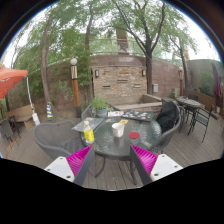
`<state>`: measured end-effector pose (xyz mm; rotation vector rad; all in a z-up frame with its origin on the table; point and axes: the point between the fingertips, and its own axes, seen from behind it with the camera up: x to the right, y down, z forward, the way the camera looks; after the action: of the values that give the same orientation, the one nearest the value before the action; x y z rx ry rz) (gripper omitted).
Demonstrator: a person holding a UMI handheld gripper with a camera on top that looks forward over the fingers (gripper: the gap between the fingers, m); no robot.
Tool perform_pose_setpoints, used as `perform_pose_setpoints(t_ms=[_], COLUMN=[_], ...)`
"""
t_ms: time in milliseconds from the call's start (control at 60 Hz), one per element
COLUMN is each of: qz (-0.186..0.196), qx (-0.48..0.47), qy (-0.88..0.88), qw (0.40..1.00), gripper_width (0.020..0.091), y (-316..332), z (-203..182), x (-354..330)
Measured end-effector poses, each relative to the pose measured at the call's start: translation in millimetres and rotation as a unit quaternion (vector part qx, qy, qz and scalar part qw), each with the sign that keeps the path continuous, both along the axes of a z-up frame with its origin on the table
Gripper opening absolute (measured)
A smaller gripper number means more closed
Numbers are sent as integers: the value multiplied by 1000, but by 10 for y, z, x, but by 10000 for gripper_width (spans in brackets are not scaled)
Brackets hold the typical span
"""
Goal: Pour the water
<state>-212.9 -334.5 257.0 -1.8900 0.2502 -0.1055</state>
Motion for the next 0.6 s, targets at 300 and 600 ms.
perform_pose_setpoints(t_ms=[300,600], qz=[14,14], qx=[31,39], qy=[-15,4], qw=[999,999], gripper_width=[833,833], y=[2,633], z=[59,-468], x=[-71,-446])
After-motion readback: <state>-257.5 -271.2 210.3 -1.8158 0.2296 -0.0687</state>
